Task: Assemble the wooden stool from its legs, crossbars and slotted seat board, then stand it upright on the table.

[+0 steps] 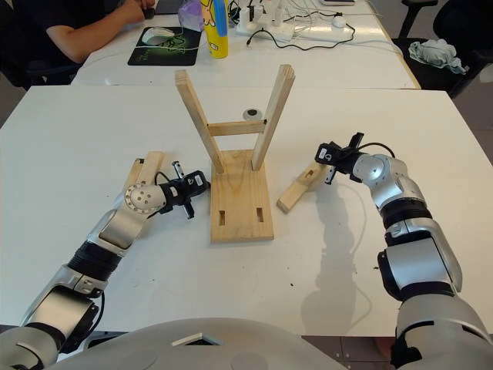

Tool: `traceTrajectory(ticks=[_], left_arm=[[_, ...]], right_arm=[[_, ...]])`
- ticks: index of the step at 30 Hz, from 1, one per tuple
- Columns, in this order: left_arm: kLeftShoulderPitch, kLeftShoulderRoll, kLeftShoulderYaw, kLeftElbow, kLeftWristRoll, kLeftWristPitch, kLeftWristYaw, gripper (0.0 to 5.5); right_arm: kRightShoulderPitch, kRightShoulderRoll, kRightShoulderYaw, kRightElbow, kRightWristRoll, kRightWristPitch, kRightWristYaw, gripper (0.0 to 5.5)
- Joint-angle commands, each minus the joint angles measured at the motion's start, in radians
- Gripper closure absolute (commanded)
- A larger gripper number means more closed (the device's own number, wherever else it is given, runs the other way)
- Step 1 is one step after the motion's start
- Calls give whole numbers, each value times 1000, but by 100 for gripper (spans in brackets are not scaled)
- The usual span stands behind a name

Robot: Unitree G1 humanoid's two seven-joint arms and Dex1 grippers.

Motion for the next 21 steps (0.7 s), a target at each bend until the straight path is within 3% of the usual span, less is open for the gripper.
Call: traceTrajectory(ticks=[1, 7, 12, 21], left_arm=[[59, 0, -29, 18, 0, 42, -33, 546], [64, 6, -15, 8, 0, 50, -27, 546], [70, 11, -7, -5, -2, 58, -25, 546], [101, 28, 13, -39, -2, 77, -20, 546]], right_arm=[[16, -34, 62, 18, -57, -13, 72, 550], [96, -72, 78, -94, -20, -5, 228, 550], [246, -180, 55, -300, 32, 71, 354, 550], [421, -277, -5, -411, 73, 241, 350, 550]])
